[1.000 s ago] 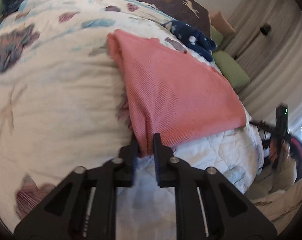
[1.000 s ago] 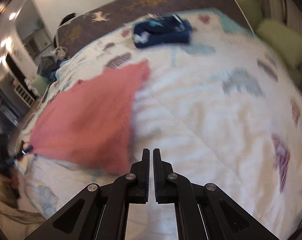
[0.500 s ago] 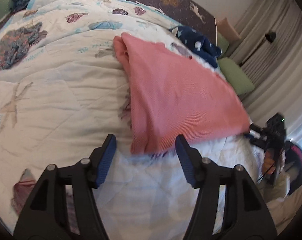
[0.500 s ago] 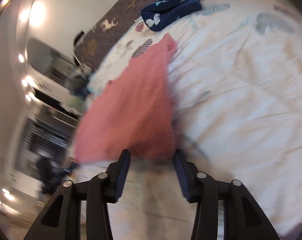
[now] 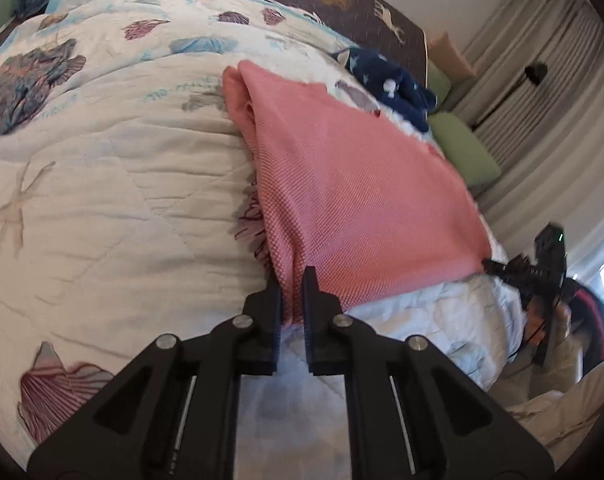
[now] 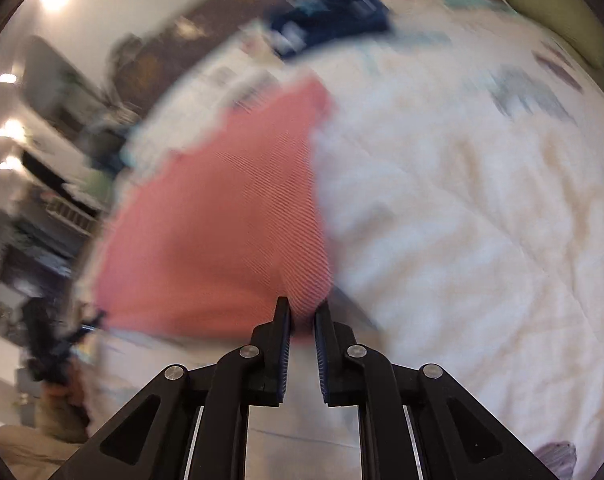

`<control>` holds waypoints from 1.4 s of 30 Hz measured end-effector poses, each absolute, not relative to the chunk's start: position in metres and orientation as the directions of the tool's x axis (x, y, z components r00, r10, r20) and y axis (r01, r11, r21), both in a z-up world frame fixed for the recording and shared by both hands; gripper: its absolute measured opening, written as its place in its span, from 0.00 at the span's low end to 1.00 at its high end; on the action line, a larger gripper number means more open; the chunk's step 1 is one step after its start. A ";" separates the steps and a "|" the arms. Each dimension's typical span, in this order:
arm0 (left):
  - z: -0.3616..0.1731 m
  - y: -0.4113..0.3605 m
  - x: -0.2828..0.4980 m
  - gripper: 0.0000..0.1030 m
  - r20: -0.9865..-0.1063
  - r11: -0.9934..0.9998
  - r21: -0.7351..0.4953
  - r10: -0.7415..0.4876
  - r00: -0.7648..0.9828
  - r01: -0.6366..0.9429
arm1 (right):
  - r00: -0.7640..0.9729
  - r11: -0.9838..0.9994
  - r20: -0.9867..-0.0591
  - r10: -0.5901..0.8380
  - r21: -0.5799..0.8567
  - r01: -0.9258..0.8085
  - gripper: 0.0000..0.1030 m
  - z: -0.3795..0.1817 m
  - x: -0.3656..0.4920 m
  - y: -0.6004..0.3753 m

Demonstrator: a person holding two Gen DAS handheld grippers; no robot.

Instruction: Fold small clothes

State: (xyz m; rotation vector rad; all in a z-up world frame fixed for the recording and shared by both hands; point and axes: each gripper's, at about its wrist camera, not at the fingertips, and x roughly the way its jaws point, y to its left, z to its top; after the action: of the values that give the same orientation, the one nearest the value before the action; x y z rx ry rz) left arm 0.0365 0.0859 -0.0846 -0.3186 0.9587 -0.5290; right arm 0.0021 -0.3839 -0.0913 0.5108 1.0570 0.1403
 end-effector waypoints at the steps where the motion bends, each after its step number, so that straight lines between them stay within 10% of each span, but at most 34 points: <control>1: -0.083 0.087 0.035 0.14 -0.691 0.832 -0.476 -0.554 0.464 0.284 | 0.513 0.842 -0.766 0.387 0.521 0.143 0.14 -0.096 -0.002 -0.391; 7: -0.069 0.097 0.030 0.24 -0.722 0.868 -0.408 -0.497 0.482 0.283 | 0.546 0.866 -0.805 0.232 0.427 0.261 0.19 -0.077 -0.022 -0.419; 17: -0.081 0.075 0.013 0.52 -0.729 0.813 -0.474 -0.578 0.366 0.338 | 0.518 0.697 -0.639 0.569 0.709 0.109 0.27 -0.106 -0.017 -0.390; 22: -0.086 0.070 0.034 0.49 -0.618 0.714 -0.646 -0.697 0.364 0.270 | 0.580 0.518 -0.483 0.656 0.847 0.120 0.37 -0.120 0.016 -0.387; 25: -0.089 0.073 0.047 0.07 -0.622 0.732 -0.648 -0.668 0.409 0.210 | 0.650 0.440 -0.442 0.618 0.880 0.180 0.22 -0.120 0.025 -0.403; 39: -0.078 0.090 0.030 0.07 -0.674 0.792 -0.573 -0.601 0.430 0.209 | 0.721 0.641 -0.598 0.351 0.715 0.280 0.11 -0.077 -0.045 -0.445; 42: -0.074 0.097 0.026 0.27 -0.683 0.807 -0.553 -0.581 0.443 0.206 | 0.706 0.654 -0.616 0.350 0.700 0.286 0.14 -0.081 -0.049 -0.444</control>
State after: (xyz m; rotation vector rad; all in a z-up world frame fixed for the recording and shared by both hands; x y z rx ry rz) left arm 0.0263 0.0965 -0.0739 -0.4230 1.0007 -0.5063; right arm -0.0492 -0.4436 -0.0813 0.8829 0.8145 0.0413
